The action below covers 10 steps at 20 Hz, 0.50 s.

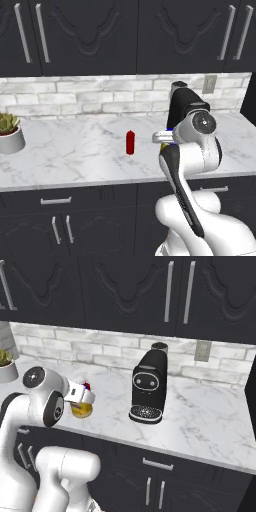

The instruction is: Place the mayonnaise and ketchup from the counter to the top shelf of the fridge. If the existing items in the fridge are on the top shelf, move them to other shelves.

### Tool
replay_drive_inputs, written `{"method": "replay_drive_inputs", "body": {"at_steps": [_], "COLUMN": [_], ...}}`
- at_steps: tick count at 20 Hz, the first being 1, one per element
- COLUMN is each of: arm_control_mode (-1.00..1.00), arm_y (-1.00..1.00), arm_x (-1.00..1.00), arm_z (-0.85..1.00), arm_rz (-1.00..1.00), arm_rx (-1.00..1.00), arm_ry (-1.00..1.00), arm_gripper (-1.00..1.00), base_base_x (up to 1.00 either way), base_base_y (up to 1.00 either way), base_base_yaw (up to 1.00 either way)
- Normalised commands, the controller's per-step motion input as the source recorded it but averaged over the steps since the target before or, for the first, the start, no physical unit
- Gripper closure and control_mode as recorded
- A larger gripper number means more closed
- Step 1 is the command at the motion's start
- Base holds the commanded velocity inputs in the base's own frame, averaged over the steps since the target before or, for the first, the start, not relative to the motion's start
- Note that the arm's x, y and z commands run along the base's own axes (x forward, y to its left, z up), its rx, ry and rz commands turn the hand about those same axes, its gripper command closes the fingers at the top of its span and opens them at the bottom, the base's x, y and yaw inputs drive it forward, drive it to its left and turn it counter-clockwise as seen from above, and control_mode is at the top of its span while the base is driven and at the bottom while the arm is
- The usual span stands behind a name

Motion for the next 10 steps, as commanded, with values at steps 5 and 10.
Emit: {"method": "replay_drive_inputs", "body": {"at_steps": [5,10], "arm_control_mode": [-1.0,-1.0], "arm_y": [0.09,0.04], "arm_x": [-0.88,-0.63], "arm_z": [1.0,0.59], "arm_rz": [0.0,0.01], "arm_rx": [0.0,0.0], "arm_ry": [0.12,0.01], "arm_gripper": [1.0,1.0], "base_base_x": [0.0,0.0], "base_base_y": [0.0,0.0], "base_base_yaw": [0.0,0.0]}}
